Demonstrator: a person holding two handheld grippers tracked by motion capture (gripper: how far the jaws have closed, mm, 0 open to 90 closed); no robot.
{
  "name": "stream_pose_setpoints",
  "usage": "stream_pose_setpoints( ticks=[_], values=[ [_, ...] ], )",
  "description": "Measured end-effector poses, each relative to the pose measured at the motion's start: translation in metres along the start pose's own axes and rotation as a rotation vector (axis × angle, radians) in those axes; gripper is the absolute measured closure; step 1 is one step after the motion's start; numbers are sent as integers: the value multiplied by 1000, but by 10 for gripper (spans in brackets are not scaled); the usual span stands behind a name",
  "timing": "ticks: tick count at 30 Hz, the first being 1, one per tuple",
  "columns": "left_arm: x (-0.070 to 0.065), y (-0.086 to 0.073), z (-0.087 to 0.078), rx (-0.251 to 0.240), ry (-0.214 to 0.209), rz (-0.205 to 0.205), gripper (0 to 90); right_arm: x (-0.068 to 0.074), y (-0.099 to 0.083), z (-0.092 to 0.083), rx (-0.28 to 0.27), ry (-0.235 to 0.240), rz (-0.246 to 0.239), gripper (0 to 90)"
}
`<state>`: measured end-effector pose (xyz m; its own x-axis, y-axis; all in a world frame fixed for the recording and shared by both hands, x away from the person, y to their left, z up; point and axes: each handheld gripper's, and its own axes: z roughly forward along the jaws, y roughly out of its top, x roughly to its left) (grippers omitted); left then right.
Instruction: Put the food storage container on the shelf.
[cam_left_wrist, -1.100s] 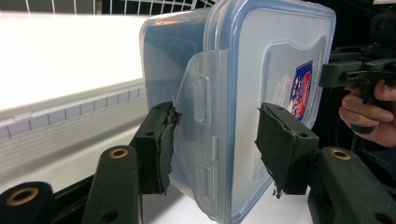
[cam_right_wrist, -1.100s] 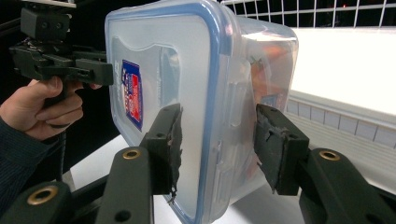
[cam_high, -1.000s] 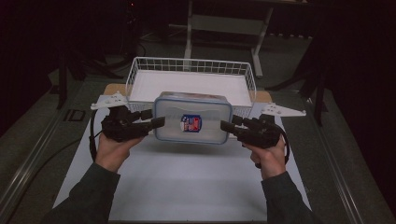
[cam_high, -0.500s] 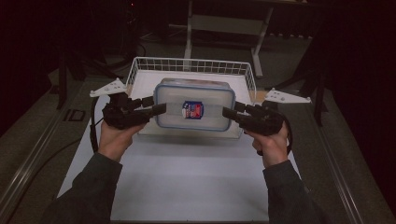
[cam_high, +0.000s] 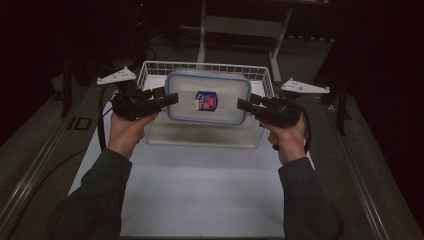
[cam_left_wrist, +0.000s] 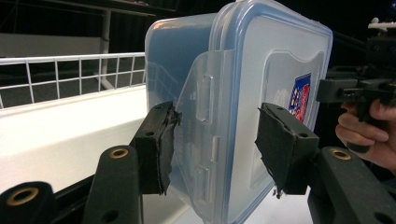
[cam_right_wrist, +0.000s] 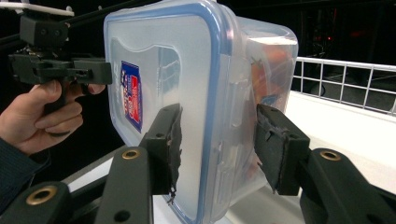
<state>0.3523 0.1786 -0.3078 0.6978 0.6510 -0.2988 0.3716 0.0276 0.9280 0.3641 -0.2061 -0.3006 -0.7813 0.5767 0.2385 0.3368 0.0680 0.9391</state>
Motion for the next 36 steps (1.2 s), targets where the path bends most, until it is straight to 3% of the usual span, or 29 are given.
stream_pose_setpoints(
  ticks=[6,10,12,15,19,29,32,33,36],
  values=[
    [11,4,8,-1,10,-32,473,-10,5,10,10,-9,29,519],
    [20,6,15,1,22,-58,472,-21,6,19,17,-7,79,517],
    [29,6,20,-4,26,-90,472,-29,5,27,22,-7,124,515],
    [38,4,25,-2,26,-124,472,-33,4,34,32,-17,149,515],
    [41,1,31,26,47,-130,469,-42,1,41,67,-20,173,514],
    [46,2,36,20,57,-152,467,-49,5,46,56,-25,231,509],
    [45,2,36,20,63,-149,464,-51,5,46,56,-25,229,507],
    [44,2,37,20,67,-130,461,-52,5,46,55,-25,221,505],
    [45,2,39,9,76,-143,458,-53,5,47,50,-33,224,504]
  ],
)
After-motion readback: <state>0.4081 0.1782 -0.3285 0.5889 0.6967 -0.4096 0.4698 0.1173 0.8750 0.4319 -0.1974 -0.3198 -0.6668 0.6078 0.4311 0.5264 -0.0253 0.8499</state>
